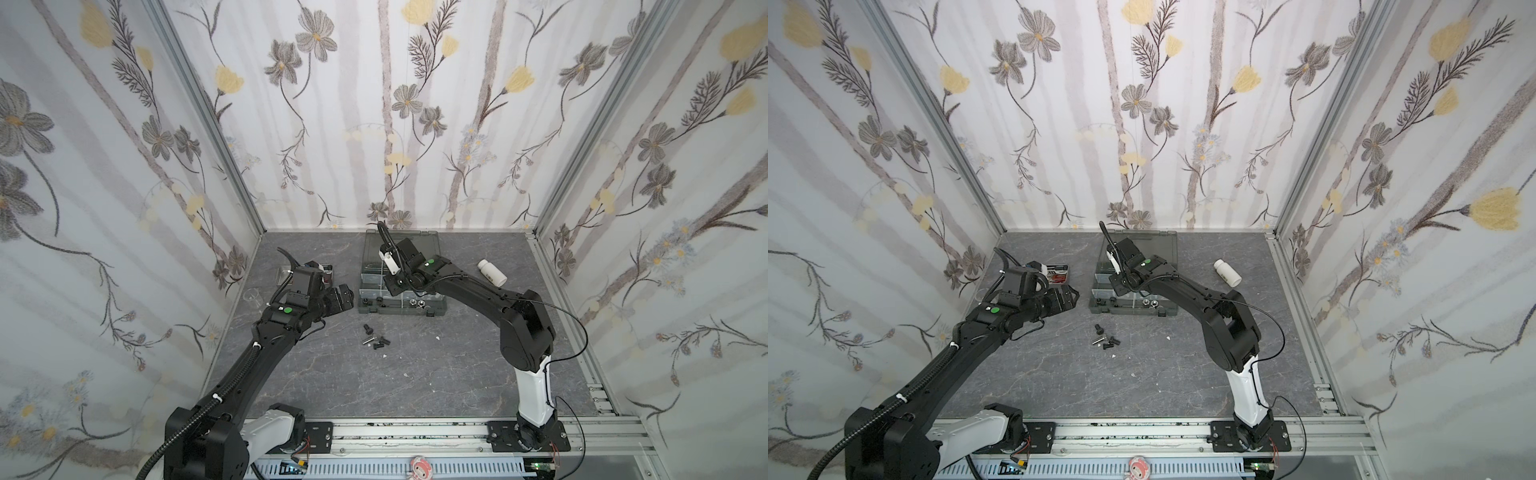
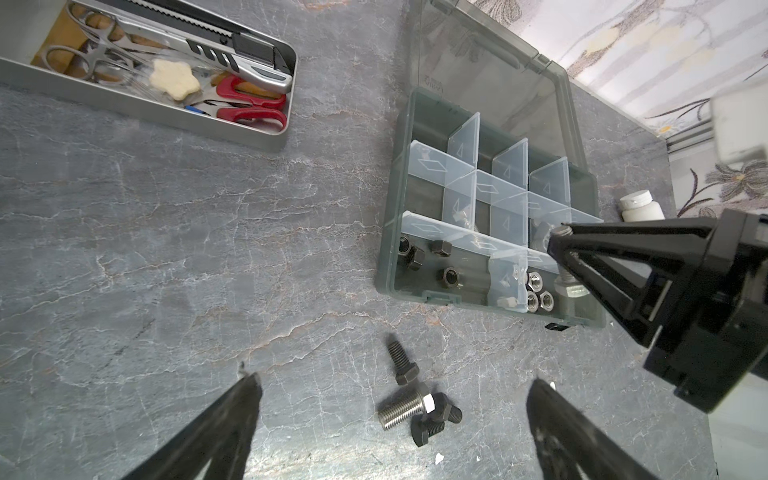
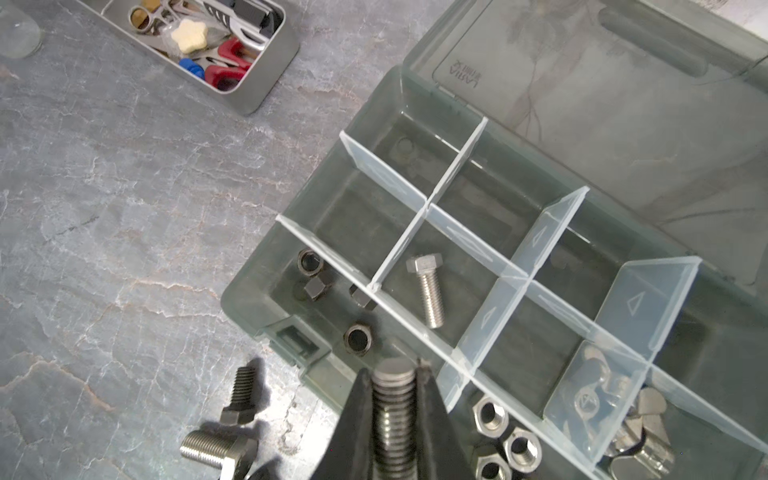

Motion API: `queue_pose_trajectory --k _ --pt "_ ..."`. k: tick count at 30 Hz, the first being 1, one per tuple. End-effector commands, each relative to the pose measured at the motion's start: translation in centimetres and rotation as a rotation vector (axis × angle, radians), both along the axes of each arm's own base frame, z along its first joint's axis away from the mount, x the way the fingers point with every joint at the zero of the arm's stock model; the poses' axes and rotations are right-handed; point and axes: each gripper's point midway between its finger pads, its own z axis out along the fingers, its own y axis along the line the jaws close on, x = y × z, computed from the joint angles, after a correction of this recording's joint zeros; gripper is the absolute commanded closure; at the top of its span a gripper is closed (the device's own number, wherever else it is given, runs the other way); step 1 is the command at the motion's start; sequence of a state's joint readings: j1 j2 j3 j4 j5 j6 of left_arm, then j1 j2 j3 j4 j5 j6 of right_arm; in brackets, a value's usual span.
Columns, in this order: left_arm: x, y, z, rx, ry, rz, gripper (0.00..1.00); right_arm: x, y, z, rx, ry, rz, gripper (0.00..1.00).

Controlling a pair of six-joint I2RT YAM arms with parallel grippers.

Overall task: Sort the screws and nuts into containers
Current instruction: Place the screw into the container.

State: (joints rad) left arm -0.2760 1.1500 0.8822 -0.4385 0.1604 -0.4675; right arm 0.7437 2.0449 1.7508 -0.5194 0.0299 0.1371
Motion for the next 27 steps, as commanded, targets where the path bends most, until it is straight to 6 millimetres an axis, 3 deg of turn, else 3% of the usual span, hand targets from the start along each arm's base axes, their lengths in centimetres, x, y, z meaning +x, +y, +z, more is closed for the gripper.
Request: queue_pose_trajectory --k 1,10,27 --pt "1.0 -0.2 0.7 0.005 -0.039 -0.006 0.00 0.9 0.5 0.6 0.017 -0.019 0.014 0.92" --pt "1.4 0.0 -0.6 0.027 -0.021 -0.002 0.00 2.9 0.9 0.2 0.025 -0.021 0.015 0.92" --pt "1.8 0.5 -2.2 0.049 0.010 -0.002 0.00 4.9 0.1 -3.9 -0.054 0.013 0.005 0.92"
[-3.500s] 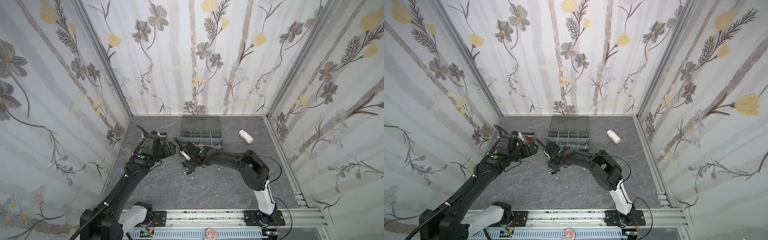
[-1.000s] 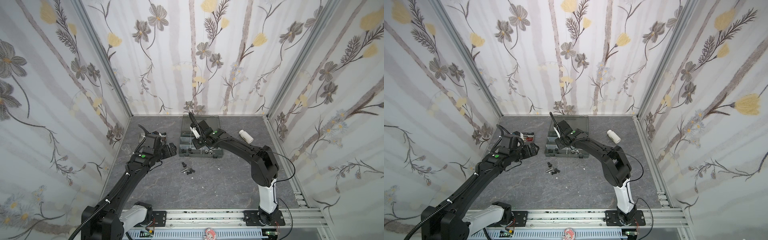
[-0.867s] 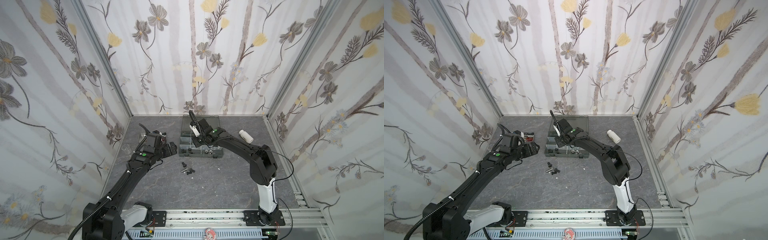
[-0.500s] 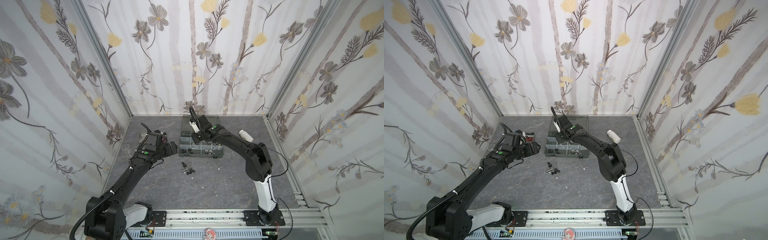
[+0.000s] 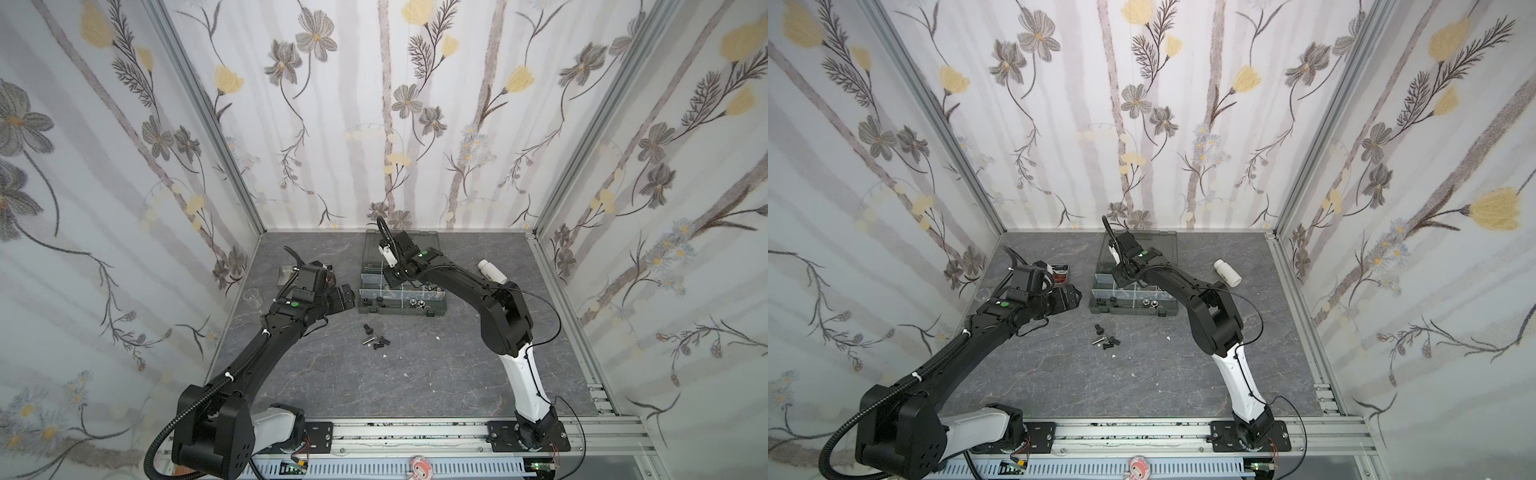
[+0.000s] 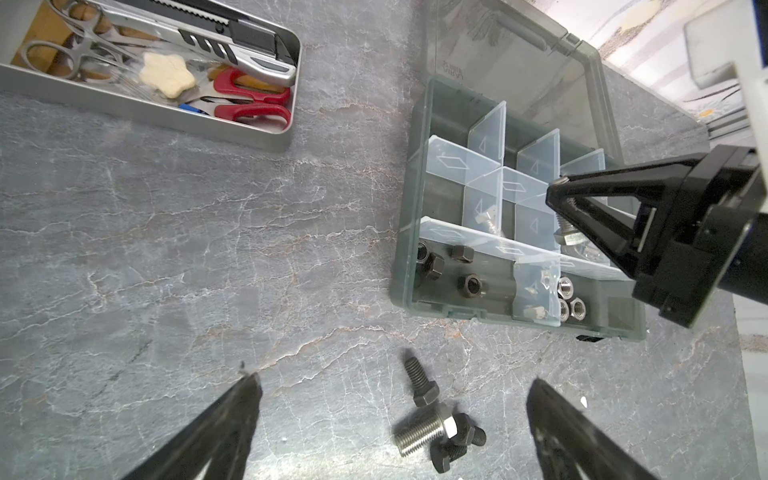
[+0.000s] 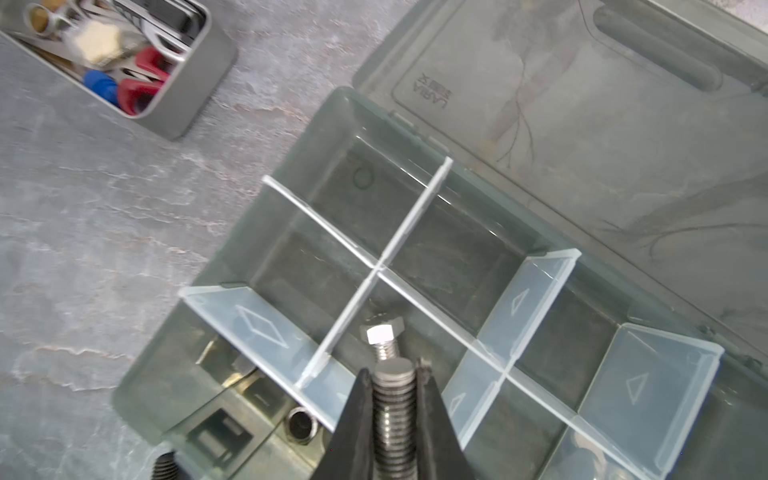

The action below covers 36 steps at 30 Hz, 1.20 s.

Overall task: Sort the screws and nuts into containers
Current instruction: Place the screw into the container, then pick up the screw at the center of the table.

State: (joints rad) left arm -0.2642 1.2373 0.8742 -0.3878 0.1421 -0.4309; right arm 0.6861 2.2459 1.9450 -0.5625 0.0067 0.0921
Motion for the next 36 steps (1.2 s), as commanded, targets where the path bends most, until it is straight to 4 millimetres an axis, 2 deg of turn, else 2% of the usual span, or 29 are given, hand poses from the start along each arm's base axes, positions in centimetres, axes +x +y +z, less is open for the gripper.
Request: queue_pose_trajectory --k 1,11,17,20,26,31,36 --pt "0.5 0.1 0.0 -0.001 -0.017 -0.002 0.00 0.4 0.0 -0.3 -0.018 -0.016 0.015 0.92" --pt "0.6 0.2 -0.3 -0.006 -0.007 0.002 0.00 0.3 0.0 -2.4 -0.042 0.015 0.023 0.89" --pt "0.5 0.2 -0.4 -0.006 -0.003 -0.006 0.00 0.3 0.0 -2.3 -0.041 0.015 0.023 0.73" --pt "0.3 0.0 -0.1 -0.012 -0.015 -0.016 0.00 0.3 0.0 -1.8 -0.034 0.008 0.022 0.64" --pt "-0.2 -0.2 0.3 -0.022 -0.029 -0.026 0.02 0.2 0.0 -0.5 -0.020 -0.005 0.019 0.62" --pt "-0.9 -0.9 0.5 -0.017 -0.009 -0.057 0.08 -0.1 -0.2 1.7 0.005 -0.030 0.013 0.60" --pt "-2.2 -2.1 -0.1 0.004 0.032 -0.109 0.11 -1.3 -0.4 4.1 0.052 -0.059 0.015 0.56"
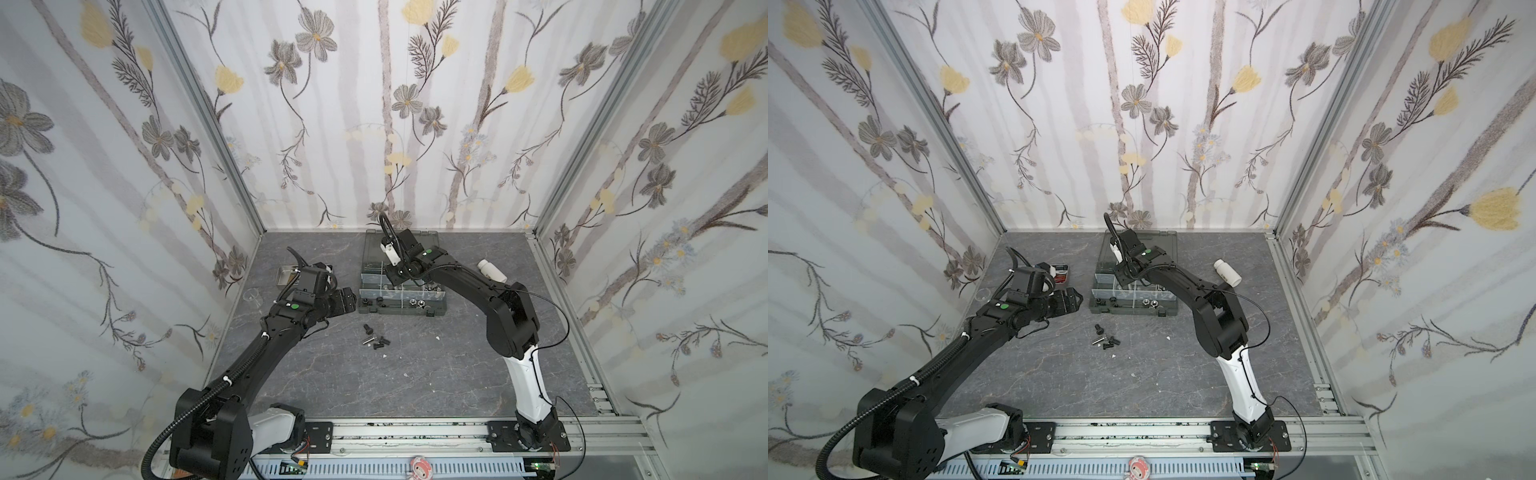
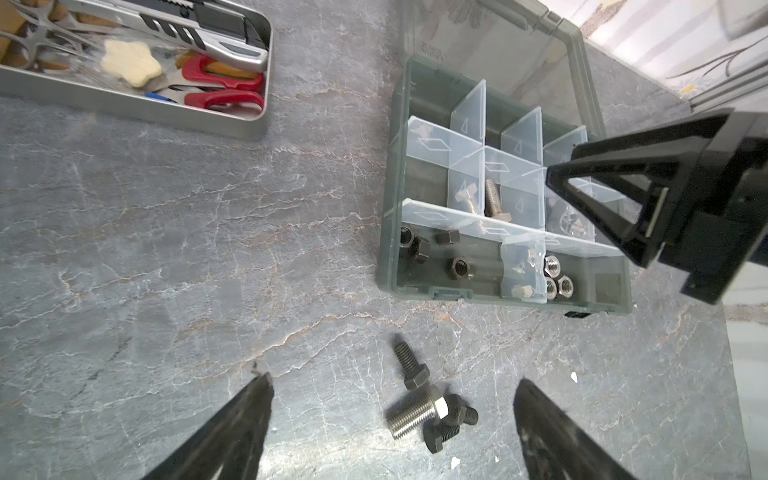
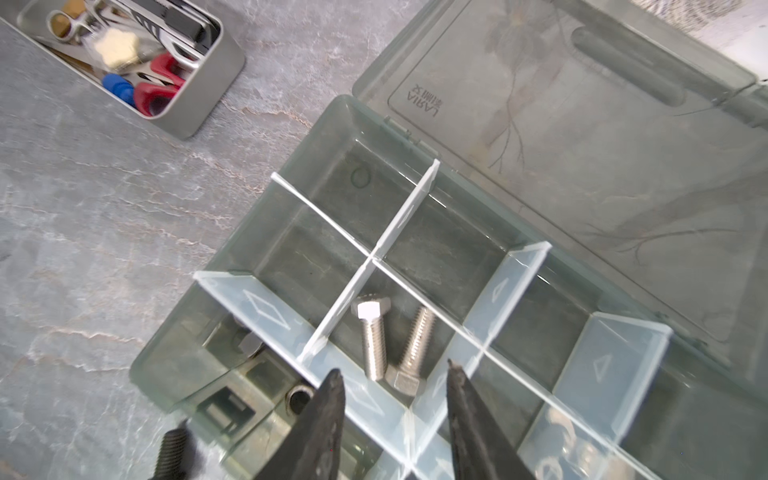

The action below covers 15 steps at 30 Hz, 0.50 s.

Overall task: Sort the screws and nuts into containers
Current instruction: Pick up the screw at the center of the table.

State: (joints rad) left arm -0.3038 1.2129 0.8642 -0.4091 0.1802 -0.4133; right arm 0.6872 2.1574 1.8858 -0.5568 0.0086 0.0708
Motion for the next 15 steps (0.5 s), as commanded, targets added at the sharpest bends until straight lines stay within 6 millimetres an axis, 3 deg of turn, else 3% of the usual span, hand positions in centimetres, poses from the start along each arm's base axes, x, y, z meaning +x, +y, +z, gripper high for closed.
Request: queue_pose_trajectory --k 1,6,11,15 --pt "-1.1 -0.6 -0.3 0.026 0.024 -0.038 0.11 -0.6 0.2 1.8 0.050 -0.027 0.000 0.55" --pt "-2.4 -1.8 -0.9 0.047 0.052 -0.072 0.23 -2.2 -0.6 3.8 0.109 -0.055 0.002 0.48" --pt "-3.7 -2.0 -1.7 0.105 0.083 -0.082 0.38 -4.1 -1.8 5.5 0.151 -0.080 0.002 0.32" --pt "-4.9 -2.6 -2.1 0.124 0.110 -0.106 0.41 -5.9 -3.1 7.0 0.194 -0.108 0.006 0.22"
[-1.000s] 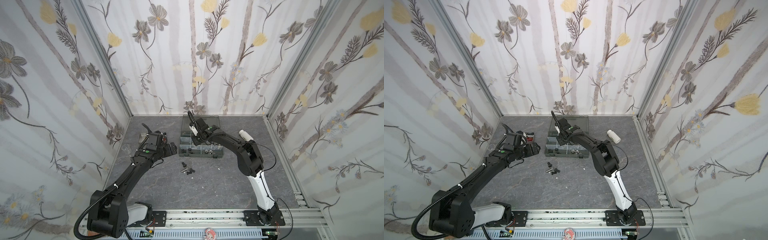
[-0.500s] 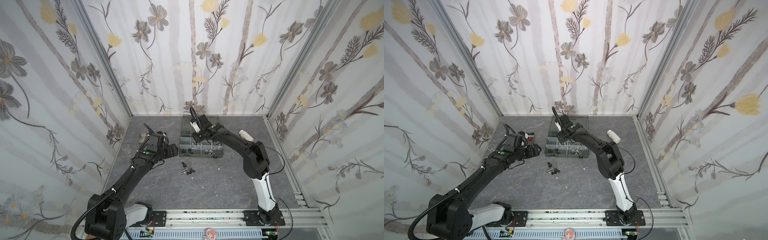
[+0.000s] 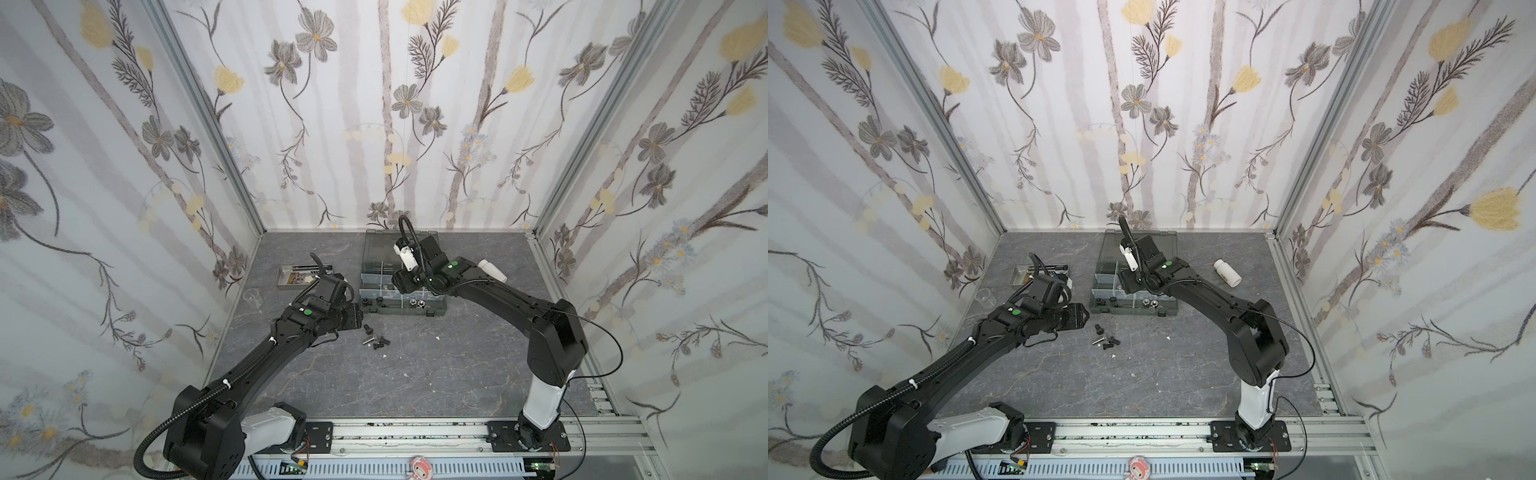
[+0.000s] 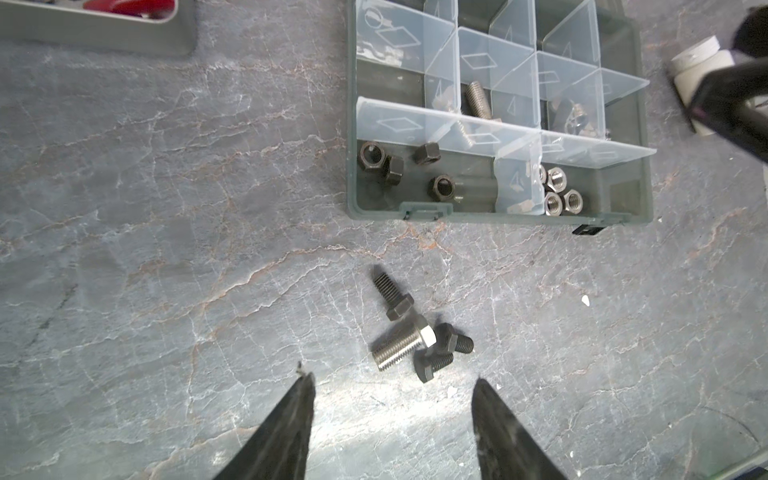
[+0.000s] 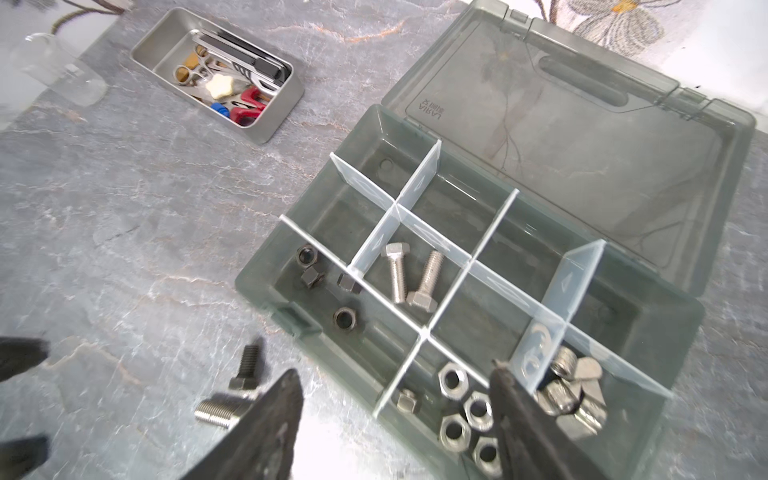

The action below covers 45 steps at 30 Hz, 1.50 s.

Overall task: Sort the screws and nuts into containers
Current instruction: Pick up the screw at the center of the table.

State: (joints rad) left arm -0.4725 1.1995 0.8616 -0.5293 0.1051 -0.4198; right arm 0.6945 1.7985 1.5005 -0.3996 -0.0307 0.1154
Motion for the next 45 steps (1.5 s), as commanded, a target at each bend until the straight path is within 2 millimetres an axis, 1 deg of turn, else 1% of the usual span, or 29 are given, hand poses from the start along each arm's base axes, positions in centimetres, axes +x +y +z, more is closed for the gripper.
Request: queue_pose_trajectory --k 1,4,5,6,10,12,14,15,17,20,21,23,24,25,26,27,31,34,36,45 --pt "-1.1 0.2 -0.6 0.037 0.031 0.004 0.42 -0.8 -0.1 2.1 0.077 -0.054 0.006 0.20" --pt "-1.8 -0.4 -1.0 0.044 0.052 -0.016 0.48 -2.2 -1.1 3.7 0.120 -0.090 0.010 0.15" --pt "-2.0 -0.5 -1.2 0.049 0.059 -0.020 0.50 -2.4 -1.4 3.5 0.119 -0.091 0.007 0.13" --pt "-2.2 -0.6 -1.4 0.052 0.067 -0.023 0.53 -3.0 -2.0 4.9 0.139 -0.119 0.003 0.12" --pt "-2.9 -1.0 -2.4 0.081 0.091 -0.032 0.63 -4.0 -3.5 5.9 0.150 -0.151 -0.019 0.09" --pt "-3.1 -1.1 -3.1 0.096 0.104 -0.020 0.71 -4.4 -4.1 6.4 0.156 -0.168 -0.029 0.07" --pt "-3.2 -1.2 -3.9 0.117 0.120 -0.008 0.72 -4.8 -4.6 6.7 0.163 -0.181 -0.041 0.02" --pt "-3.3 -1.2 -4.6 0.140 0.138 -0.004 0.72 -5.0 -4.8 6.8 0.166 -0.186 -0.044 0.00" --pt "-3.4 -1.4 -5.3 0.162 0.147 -0.001 0.72 -5.2 -5.2 7.0 0.175 -0.193 -0.048 0.00" --pt "-3.7 -2.2 -6.1 0.157 0.161 -0.013 0.72 -5.6 -5.4 7.1 0.181 -0.196 -0.048 0.00" --pt "-3.7 -2.4 -6.4 0.155 0.164 -0.013 0.69 -5.7 -5.5 7.2 0.182 -0.199 -0.048 0.00" --pt "-3.8 -2.7 -7.0 0.160 0.175 -0.016 0.60 -5.8 -5.6 7.4 0.185 -0.203 -0.049 0.00" --pt "-3.8 -2.8 -7.3 0.163 0.179 -0.018 0.54 -5.8 -5.6 7.6 0.187 -0.208 -0.047 0.00" --pt "-3.8 -2.9 -7.5 0.164 0.177 -0.018 0.45 -5.8 -5.6 7.7 0.189 -0.209 -0.047 0.00" --pt "-3.8 -3.0 -7.7 0.165 0.177 -0.021 0.40 -5.8 -5.7 7.8 0.190 -0.212 -0.049 0.00" --pt "-3.8 -3.0 -7.9 0.167 0.177 -0.021 0.38 -5.9 -5.7 7.8 0.191 -0.211 -0.048 0.00" --pt "-3.7 -3.0 -9.0 0.184 0.183 -0.025 0.39 -6.0 -5.5 7.8 0.197 -0.207 -0.038 0.00" --pt "-3.6 -3.1 -9.8 0.195 0.190 -0.031 0.47 -6.1 -5.5 7.7 0.199 -0.208 -0.037 0.00" --pt "-3.5 -3.1 -10.2 0.203 0.195 -0.032 0.50 -6.1 -5.6 7.7 0.198 -0.207 -0.037 0.00" --pt "-2.5 -2.9 -10.8 0.258 0.182 -0.037 0.50 -6.0 -5.5 7.3 0.196 -0.201 -0.037 0.00"
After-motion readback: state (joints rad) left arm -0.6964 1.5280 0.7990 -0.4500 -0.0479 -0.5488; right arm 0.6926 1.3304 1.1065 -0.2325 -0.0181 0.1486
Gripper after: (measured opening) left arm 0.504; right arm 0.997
